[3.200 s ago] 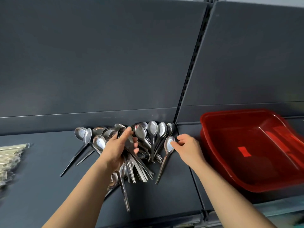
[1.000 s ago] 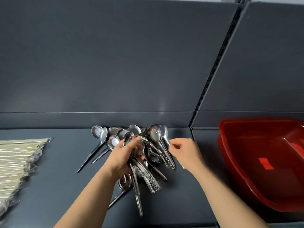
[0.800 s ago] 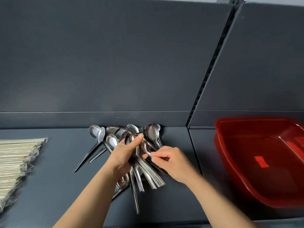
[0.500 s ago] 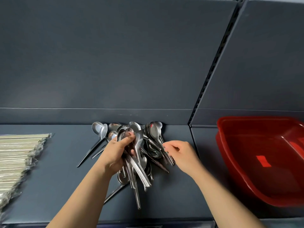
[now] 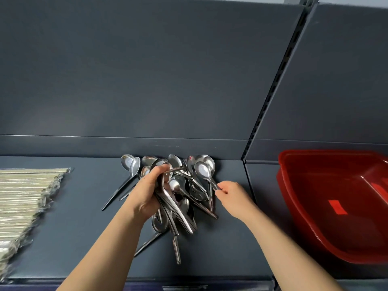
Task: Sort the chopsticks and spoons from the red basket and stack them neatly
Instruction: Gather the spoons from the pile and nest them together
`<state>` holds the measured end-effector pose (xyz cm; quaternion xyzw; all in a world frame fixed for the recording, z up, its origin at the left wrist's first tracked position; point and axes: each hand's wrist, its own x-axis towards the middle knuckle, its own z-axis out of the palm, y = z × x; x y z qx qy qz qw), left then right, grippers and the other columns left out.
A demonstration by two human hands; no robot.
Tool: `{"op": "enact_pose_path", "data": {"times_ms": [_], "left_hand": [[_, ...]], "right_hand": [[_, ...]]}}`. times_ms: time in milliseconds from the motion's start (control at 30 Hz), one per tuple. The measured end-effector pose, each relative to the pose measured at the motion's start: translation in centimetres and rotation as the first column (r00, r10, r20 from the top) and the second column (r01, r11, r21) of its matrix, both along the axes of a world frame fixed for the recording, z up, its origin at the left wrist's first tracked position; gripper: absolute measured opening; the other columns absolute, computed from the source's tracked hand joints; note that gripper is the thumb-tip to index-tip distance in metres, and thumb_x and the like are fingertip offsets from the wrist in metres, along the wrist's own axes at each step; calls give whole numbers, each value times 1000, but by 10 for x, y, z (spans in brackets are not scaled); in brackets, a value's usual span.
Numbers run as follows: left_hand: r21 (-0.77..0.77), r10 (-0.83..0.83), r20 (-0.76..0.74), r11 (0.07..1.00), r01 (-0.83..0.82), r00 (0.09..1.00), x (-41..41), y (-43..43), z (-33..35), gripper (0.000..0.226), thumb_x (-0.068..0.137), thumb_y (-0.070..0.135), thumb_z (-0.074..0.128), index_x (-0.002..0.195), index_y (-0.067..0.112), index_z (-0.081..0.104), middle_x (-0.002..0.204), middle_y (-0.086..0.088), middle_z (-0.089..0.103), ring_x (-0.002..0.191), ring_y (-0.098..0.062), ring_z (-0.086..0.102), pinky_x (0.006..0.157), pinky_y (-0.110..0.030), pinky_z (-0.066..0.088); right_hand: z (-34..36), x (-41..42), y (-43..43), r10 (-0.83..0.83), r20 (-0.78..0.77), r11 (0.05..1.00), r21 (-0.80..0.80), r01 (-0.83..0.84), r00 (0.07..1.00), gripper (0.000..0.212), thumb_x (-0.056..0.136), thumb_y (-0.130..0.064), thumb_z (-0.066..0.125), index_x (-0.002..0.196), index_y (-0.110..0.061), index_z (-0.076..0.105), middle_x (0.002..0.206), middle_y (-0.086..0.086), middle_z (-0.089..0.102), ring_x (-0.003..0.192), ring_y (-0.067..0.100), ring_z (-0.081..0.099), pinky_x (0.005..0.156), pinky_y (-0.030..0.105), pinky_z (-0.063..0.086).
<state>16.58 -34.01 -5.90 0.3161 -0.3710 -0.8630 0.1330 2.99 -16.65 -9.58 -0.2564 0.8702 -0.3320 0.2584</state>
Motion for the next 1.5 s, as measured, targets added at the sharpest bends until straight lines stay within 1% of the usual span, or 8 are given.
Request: {"op": "enact_pose_path", "data": {"times_ms": [200, 333, 467, 733, 933, 1067, 1367, 1500], "left_hand": [[39, 48, -17, 998, -47, 999, -6, 0, -2, 12, 87, 17, 49, 84, 10, 58, 65, -3, 43, 44, -15, 40, 44, -23, 42], [3, 21, -19, 1000, -21, 1000, -7, 1, -4, 14, 80, 20, 53, 88, 10, 59, 63, -2, 42, 52, -16, 36, 54, -31, 50], [-50, -5, 5, 999, 5, 1000, -3, 0, -5, 13, 78, 20, 65, 81, 12, 55, 64, -2, 35, 54, -17, 34, 40, -22, 39], [15, -19, -5, 1000, 19, 1000, 7, -6, -15, 16, 87, 16, 65, 89, 3, 56, 74, -16, 54, 54, -17, 56, 47, -23, 49], [17, 4, -33, 1000, -4, 999, -1, 8, -5, 27, 82, 27, 66, 91, 1, 61, 79, -10, 67, 84, -28, 72, 66, -36, 61], [22, -72, -101, 997, 75, 992, -6, 16, 1, 32, 81, 29, 63, 95, 1, 64, 97, -19, 69, 91, -30, 71, 74, -37, 61], [-28, -104, -68, 994, 102, 992, 1, 21, 0, 40, 83, 32, 60, 103, -3, 61, 84, -24, 66, 71, -33, 68, 74, -50, 58], [-83, -75, -87, 994, 68, 993, 9, 19, -1, 44, 85, 30, 60, 115, -2, 59, 97, -22, 66, 78, -30, 68, 73, -44, 57]], "right_hand": [[6, 7, 4, -199, 376, 922, -241, 303, 905, 28, 96, -7, 35, 96, -4, 62, 56, -7, 31, 45, 9, 22, 43, 22, 16], [3, 8, 2, -221, 91, 964, -129, 232, 971, 28, 93, -23, 49, 68, -12, 48, 53, -5, 37, 49, 15, 29, 47, 27, 24], [-2, 11, -9, -186, -110, 981, 41, 191, 976, 29, 81, -35, 64, 66, -18, 46, 57, -6, 49, 53, 18, 45, 49, 28, 30], [2, 5, -9, -131, -146, 977, 146, 153, 981, 26, 89, -23, 47, 66, -15, 39, 60, 1, 45, 58, 24, 40, 49, 30, 27], [34, 16, 11, -30, 432, 946, -279, 166, 901, 20, 96, -13, 44, 76, -12, 45, 61, 2, 40, 46, 13, 24, 44, 24, 16], [43, 30, 16, 138, 569, 938, -339, 78, 810, 24, 102, -20, 40, 82, -12, 50, 55, -5, 29, 41, 7, 18, 39, 18, 12], [30, 45, 6, 198, 394, 958, -273, -91, 898, 33, 100, -30, 40, 94, -1, 56, 52, -10, 29, 45, 8, 22, 43, 23, 18], [29, 50, 6, 310, 152, 934, -233, -270, 939, 31, 100, -39, 33, 99, -34, 64, 58, -8, 29, 55, 11, 26, 54, 31, 25]]}}
